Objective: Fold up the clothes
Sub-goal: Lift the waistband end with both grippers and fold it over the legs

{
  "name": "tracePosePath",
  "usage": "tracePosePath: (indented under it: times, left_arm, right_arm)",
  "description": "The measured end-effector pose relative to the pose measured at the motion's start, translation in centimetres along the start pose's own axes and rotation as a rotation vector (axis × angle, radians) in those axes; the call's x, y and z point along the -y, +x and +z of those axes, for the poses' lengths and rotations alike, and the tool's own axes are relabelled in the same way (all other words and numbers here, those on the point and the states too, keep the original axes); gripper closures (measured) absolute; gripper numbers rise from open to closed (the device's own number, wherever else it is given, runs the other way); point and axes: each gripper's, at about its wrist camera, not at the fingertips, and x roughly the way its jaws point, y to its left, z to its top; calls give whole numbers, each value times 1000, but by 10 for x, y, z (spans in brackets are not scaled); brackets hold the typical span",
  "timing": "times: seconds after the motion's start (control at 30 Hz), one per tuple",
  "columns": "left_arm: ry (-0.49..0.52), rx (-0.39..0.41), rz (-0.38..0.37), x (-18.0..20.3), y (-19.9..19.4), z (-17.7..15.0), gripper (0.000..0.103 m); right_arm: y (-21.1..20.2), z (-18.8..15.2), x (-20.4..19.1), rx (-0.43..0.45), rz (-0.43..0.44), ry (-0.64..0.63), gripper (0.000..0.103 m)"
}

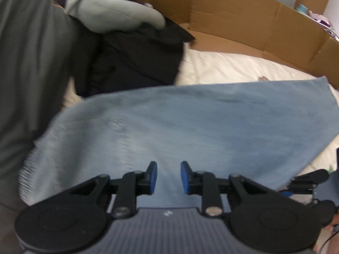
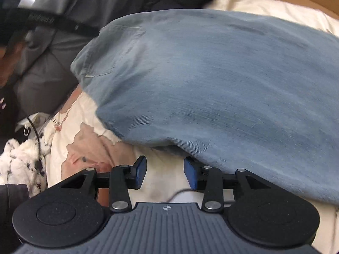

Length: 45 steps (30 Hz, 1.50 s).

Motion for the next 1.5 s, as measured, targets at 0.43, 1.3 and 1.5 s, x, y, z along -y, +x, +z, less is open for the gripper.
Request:
tracePosePath:
  times: [0.43, 1.3, 1.5]
  left_arm:
    - [-9, 67, 102, -92, -29, 14, 66]
    - [-375, -93, -293, -91, 50, -151, 56]
    - [-490, -70, -433, -81, 63, -160, 53]
  right_arm:
    - [37, 16, -63, 20, 8, -63, 57]
    - [77, 29, -97, 69, -62, 59, 83]
    - [68, 21, -116, 121, -99, 149, 83]
